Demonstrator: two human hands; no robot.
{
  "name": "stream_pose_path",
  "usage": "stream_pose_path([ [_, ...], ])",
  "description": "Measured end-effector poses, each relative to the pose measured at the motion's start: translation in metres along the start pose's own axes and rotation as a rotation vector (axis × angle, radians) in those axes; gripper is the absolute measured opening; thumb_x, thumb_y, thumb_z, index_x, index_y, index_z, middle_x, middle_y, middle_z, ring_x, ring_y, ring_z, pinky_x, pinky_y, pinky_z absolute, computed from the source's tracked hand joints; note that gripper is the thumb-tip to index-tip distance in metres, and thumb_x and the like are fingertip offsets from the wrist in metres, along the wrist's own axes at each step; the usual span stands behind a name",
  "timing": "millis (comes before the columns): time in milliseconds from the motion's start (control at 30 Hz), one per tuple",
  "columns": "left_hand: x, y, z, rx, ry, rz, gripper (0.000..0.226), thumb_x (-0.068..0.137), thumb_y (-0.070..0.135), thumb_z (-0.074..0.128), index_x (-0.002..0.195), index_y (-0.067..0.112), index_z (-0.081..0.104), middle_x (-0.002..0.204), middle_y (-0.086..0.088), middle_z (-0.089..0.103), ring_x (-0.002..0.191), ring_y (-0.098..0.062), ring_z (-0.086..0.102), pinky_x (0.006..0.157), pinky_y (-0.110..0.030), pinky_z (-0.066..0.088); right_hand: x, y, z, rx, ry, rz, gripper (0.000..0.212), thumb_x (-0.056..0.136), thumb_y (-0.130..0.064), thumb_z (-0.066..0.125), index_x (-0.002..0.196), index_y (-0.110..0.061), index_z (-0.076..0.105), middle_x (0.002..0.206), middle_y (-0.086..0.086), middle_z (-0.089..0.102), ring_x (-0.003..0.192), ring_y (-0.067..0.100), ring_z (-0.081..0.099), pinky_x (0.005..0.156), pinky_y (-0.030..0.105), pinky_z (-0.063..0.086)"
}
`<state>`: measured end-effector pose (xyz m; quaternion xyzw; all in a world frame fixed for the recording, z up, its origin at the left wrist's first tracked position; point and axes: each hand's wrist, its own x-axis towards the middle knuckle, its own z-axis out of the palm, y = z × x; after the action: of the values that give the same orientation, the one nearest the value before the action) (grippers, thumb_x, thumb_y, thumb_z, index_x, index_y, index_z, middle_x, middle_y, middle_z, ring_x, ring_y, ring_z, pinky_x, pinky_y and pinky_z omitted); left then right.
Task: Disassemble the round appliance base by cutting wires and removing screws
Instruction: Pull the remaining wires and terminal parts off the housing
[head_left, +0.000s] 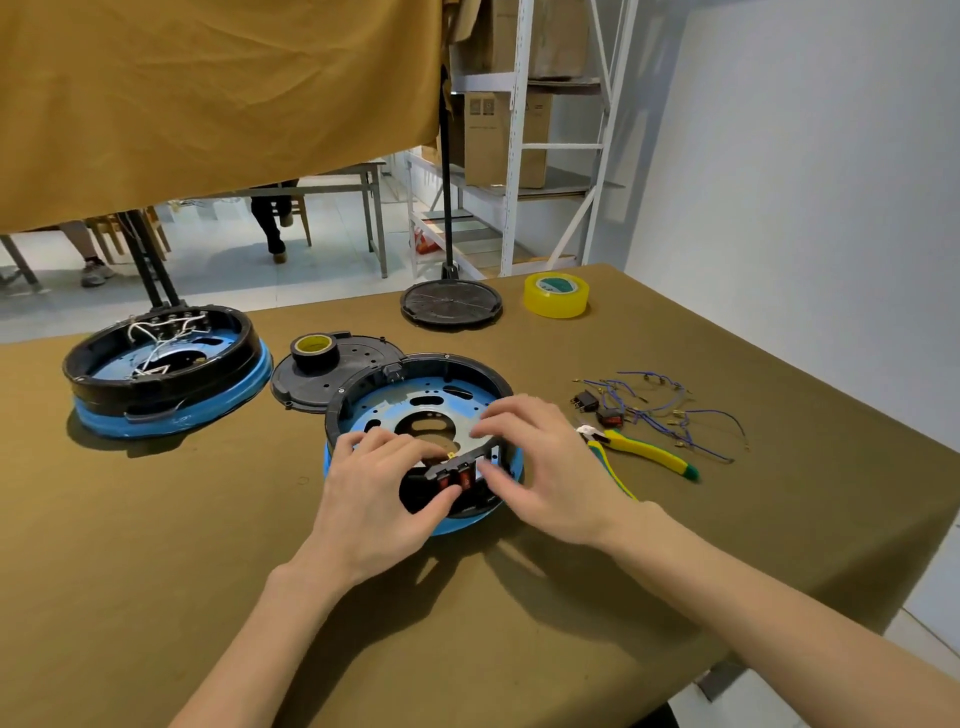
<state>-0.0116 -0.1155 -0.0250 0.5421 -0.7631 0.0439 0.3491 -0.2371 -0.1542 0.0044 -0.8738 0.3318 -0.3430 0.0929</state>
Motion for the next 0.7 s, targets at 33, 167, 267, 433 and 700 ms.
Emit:
stream_pose_path([
  [33, 0.000, 0.000, -0.001, -0.013, -0.012, 0.001, 0.042, 0.087, 0.062, 0.058, 0.114, 0.033, 0.071, 0.106, 0.020, 0.071, 0.102, -0.004, 0.055, 0.096, -0.037, 0.038, 0.001, -0.004, 0.005, -0.015, -0.054, -0.043, 0.034, 0.094, -0.032, 0.069, 0.126, -0.021, 0.065, 0.126, -0.008, 0.060, 0.122, 0.004, 0.050, 0.106, 0.016, 0.035],
  [167, -0.001, -0.001, -0.006, -0.043, -0.038, -0.013, 0.042, 0.088, 0.054, 0.059, 0.124, 0.034, 0.069, 0.107, 0.022, 0.069, 0.100, 0.002, 0.051, 0.094, -0.035, 0.036, 0.006, -0.002, 0.012, 0.078, -0.190, -0.017, 0.044, 0.093, -0.038, 0.072, 0.133, -0.023, 0.061, 0.125, -0.011, 0.063, 0.121, 0.000, 0.050, 0.109, 0.023, 0.034],
  [267, 0.003, -0.002, -0.007, -0.086, -0.070, -0.044, 0.046, 0.089, 0.056, 0.047, 0.124, 0.037, 0.070, 0.098, 0.029, 0.058, 0.093, 0.013, 0.044, 0.094, -0.033, 0.031, 0.006, 0.006, 0.010, 0.127, -0.213, 0.006, 0.041, 0.090, -0.036, 0.075, 0.127, -0.025, 0.062, 0.118, -0.016, 0.064, 0.117, 0.002, 0.055, 0.105, 0.024, 0.041],
  [433, 0.009, -0.001, -0.007, -0.065, -0.128, -0.061, 0.048, 0.092, 0.064, 0.041, 0.122, 0.040, 0.071, 0.105, 0.021, 0.073, 0.089, 0.007, 0.053, 0.095, -0.034, 0.034, 0.014, 0.014, 0.006, 0.191, -0.164, 0.053, 0.028, 0.088, -0.029, 0.080, 0.113, -0.019, 0.072, 0.110, -0.011, 0.069, 0.108, 0.007, 0.063, 0.094, 0.026, 0.050],
  [700, 0.017, 0.006, -0.008, -0.036, -0.198, -0.084, 0.045, 0.090, 0.064, 0.050, 0.122, 0.040, 0.071, 0.103, 0.022, 0.074, 0.087, 0.003, 0.060, 0.091, -0.029, 0.044, 0.018, 0.024, 0.003, 0.090, -0.257, 0.054, 0.030, 0.086, -0.041, 0.079, 0.110, -0.026, 0.069, 0.104, -0.015, 0.068, 0.101, 0.007, 0.061, 0.091, 0.031, 0.048],
])
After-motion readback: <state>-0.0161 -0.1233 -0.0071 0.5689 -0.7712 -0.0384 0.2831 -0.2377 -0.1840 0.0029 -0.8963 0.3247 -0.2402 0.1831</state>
